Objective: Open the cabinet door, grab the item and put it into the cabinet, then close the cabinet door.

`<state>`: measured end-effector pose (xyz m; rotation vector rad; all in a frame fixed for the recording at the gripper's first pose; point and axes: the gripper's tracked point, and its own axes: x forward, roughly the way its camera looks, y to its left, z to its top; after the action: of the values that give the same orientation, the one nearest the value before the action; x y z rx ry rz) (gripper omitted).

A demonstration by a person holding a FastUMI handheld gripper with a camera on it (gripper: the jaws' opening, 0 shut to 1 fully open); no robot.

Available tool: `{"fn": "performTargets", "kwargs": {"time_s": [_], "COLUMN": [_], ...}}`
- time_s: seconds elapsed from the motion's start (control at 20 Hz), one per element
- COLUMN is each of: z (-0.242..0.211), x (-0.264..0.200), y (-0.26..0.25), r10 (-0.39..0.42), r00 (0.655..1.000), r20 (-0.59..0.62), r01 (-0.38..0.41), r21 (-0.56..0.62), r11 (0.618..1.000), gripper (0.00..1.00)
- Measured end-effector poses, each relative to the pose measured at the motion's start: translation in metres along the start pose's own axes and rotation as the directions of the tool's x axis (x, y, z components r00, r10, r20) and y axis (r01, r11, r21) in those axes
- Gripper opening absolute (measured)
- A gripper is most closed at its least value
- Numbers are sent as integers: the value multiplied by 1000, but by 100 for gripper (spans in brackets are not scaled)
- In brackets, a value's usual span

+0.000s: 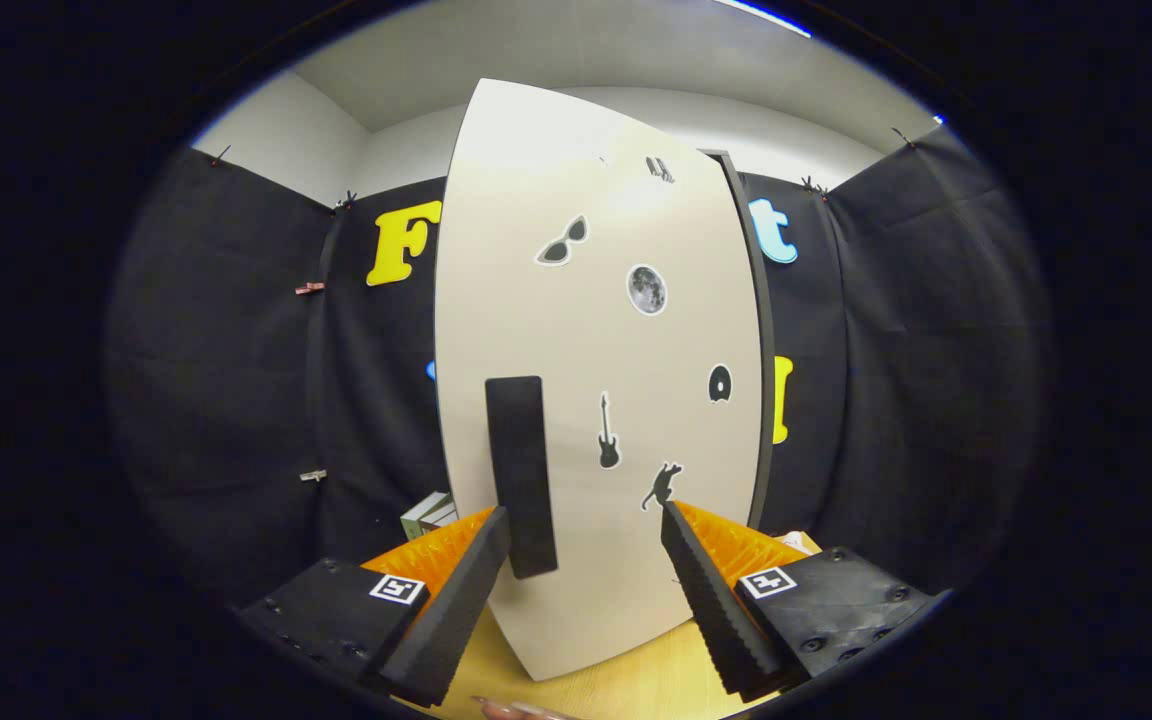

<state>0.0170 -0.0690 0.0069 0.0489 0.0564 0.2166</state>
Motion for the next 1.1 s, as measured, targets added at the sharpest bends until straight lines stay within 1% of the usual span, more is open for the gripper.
{"fn": "performTargets", "kwargs": {"time_s": [0.1, 0.3, 0.45, 0.5, 1.1], "z": [6, 10, 12, 13, 18], "x": [6, 12, 14, 14, 16], "y": [10, 13, 3, 3, 4], "r10": [-5, -16, -64, -67, -76], "r00": [1000, 999, 997, 997, 995], "r20": [21, 35, 42, 44, 61], "r01": [5, 18, 66, 70, 80], "r21": [-14, -35, -57, -58, -71], "r11": [1000, 999, 996, 996, 994], "gripper": [97, 98, 98, 98, 98]}}
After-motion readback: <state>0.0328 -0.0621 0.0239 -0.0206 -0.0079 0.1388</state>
